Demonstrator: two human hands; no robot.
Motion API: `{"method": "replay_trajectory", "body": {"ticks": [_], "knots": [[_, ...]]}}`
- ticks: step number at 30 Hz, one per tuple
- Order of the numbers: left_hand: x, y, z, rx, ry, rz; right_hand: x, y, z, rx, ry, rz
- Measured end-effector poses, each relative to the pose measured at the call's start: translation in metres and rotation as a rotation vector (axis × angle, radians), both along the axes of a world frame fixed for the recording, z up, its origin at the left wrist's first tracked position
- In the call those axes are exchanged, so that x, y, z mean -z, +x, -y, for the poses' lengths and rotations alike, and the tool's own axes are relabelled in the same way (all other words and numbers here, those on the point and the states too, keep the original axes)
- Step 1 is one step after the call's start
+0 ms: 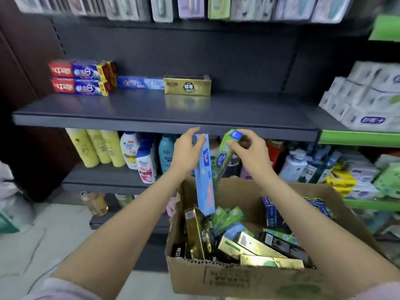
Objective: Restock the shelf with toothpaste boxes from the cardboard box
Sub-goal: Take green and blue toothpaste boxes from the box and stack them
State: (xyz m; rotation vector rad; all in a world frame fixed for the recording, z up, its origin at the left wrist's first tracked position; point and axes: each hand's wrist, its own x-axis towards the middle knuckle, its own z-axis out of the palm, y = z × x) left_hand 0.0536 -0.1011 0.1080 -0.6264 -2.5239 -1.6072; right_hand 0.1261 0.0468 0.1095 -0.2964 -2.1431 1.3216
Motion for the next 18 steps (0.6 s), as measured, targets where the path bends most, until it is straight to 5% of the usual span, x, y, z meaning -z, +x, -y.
{"method": "replay_trajectory", "body": {"ticks": [7,12,18], "knots": [[-0.073,0.002,0.019,-0.061,0.155,0.019,-0.078,-0.015,0.032,-0.225,-0.088,-0.231],[-0.109,-0.026,0.048,0.011,-0.018,-0.02,-0.113,-0.045,0.059,-0.277,-0.147,-0.305],[-0.132,-0.099,0.098,0.075,-0.525,-0.28,-0.122,-0.117,0.099,-0.261,-0.23,-0.354]]}}
